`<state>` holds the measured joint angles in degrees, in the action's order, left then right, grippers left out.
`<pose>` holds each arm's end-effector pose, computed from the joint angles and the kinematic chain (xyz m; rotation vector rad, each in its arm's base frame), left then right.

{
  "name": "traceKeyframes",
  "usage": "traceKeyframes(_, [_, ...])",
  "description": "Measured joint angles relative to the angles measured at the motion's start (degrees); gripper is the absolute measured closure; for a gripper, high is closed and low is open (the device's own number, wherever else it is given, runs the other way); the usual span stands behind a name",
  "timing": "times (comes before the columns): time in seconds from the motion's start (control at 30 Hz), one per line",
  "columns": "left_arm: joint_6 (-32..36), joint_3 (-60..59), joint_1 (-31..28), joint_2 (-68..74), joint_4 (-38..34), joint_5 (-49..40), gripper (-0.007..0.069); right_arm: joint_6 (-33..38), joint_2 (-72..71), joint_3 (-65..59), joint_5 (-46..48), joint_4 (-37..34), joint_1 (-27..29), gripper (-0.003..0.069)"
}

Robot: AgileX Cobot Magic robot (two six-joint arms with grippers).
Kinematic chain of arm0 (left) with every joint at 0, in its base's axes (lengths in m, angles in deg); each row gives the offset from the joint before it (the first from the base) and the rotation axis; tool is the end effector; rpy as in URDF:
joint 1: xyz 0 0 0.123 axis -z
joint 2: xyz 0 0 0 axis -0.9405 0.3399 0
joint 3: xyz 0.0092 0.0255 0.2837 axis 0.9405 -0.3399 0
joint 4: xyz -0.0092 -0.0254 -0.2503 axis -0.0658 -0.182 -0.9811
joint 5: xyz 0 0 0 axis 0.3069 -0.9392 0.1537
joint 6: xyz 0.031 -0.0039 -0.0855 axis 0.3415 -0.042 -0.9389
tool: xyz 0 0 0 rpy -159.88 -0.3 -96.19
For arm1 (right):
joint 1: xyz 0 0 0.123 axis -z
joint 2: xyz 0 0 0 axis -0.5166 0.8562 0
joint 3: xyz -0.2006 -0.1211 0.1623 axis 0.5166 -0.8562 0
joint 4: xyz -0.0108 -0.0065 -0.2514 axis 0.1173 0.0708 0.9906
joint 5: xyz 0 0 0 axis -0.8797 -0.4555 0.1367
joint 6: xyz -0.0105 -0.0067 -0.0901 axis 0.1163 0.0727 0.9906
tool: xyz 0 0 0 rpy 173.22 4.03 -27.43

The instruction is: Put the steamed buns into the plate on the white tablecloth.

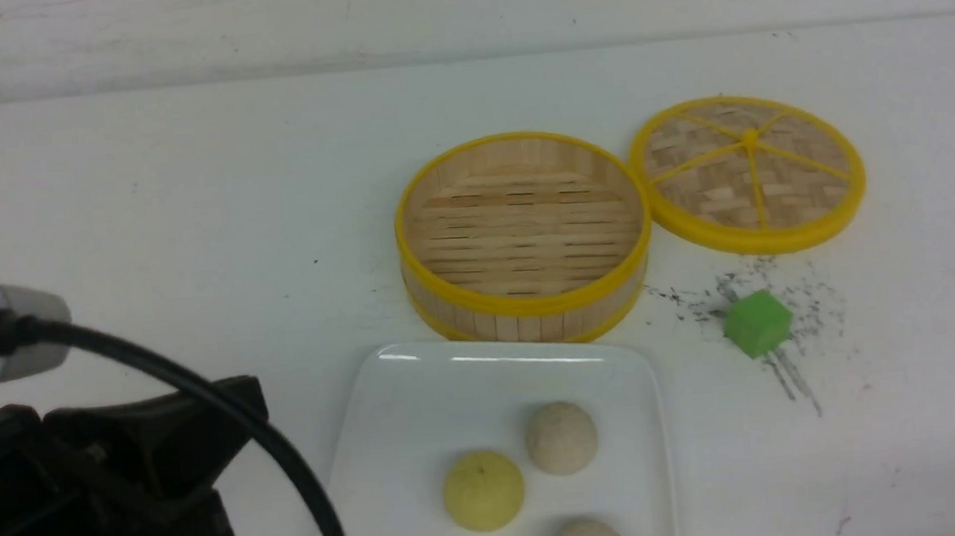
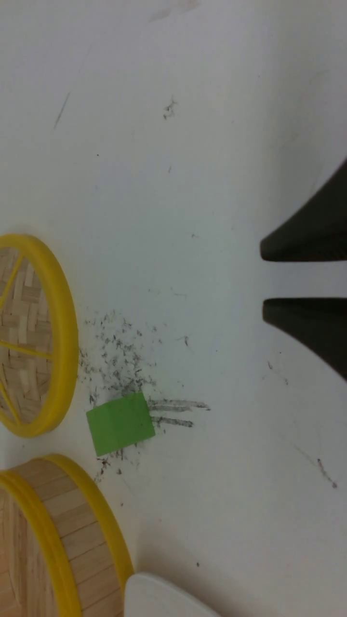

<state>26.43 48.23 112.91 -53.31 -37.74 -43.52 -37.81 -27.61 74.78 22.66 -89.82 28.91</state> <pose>0.0974 -0.0800 0.3103 0.2622 1.9230 -0.7140 0.0516 0.0041 0.1713 0.0410 1.8900 0.1160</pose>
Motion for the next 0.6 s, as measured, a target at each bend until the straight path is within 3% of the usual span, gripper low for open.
traceKeyframes(0.3, [6.4,-3.2,-1.5,-6.8,1.5,-6.3,0.057,0.0,0.0,0.0,0.0,0.0,0.0,0.0508])
traceKeyframes(0.5, [8.2,-10.0,-13.7,-17.5,0.7,-6.2,0.0561,0.0,0.0,0.0,0.0,0.0,0.0,0.0507])
traceKeyframes(0.57, [11.4,-14.5,-22.1,-25.4,-0.9,-6.3,0.0558,0.0,0.0,0.0,0.0,0.0,0.0,0.0507])
traceKeyframes(0.6, [11.7,-14.9,-22.1,-25.4,-1.1,-6.3,0.0557,0.0,0.0,0.0,0.0,0.0,0.0,0.0507])
